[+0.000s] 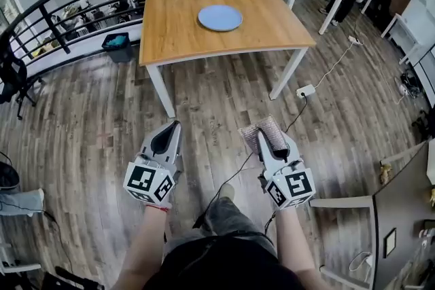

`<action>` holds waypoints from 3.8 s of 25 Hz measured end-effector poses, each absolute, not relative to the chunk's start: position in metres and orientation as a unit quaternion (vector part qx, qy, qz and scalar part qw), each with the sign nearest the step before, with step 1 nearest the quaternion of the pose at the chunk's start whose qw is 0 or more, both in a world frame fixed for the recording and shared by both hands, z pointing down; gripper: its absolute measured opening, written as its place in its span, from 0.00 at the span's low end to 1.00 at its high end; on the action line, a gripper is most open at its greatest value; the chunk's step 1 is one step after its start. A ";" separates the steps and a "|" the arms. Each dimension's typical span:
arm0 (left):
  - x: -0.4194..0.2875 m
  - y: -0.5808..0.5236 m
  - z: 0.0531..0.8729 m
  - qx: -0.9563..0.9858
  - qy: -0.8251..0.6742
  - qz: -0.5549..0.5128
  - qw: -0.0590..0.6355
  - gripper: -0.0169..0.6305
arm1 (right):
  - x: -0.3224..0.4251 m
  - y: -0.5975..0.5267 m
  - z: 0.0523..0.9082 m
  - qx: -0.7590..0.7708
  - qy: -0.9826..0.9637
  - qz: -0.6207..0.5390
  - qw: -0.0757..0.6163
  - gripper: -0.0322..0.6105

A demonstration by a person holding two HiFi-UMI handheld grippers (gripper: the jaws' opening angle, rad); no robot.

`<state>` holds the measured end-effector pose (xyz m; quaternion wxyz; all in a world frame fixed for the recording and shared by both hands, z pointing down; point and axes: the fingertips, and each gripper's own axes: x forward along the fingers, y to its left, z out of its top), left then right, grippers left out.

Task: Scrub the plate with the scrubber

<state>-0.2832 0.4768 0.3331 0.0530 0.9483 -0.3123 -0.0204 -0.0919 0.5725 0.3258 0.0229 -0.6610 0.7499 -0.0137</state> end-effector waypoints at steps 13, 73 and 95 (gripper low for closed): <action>-0.180 0.366 0.328 0.937 -0.339 -0.022 0.074 0.02 | 0.022 0.439 0.329 -0.636 0.770 -0.037 0.035 0.17; -0.038 -0.062 0.436 0.924 -0.323 0.099 0.181 0.02 | 0.088 -0.028 0.419 -0.562 0.806 -0.170 -0.080 0.17; -0.017 -0.104 0.517 0.848 -0.397 0.218 0.276 0.16 | 0.052 -0.115 0.512 -0.342 0.863 -0.184 -0.324 0.17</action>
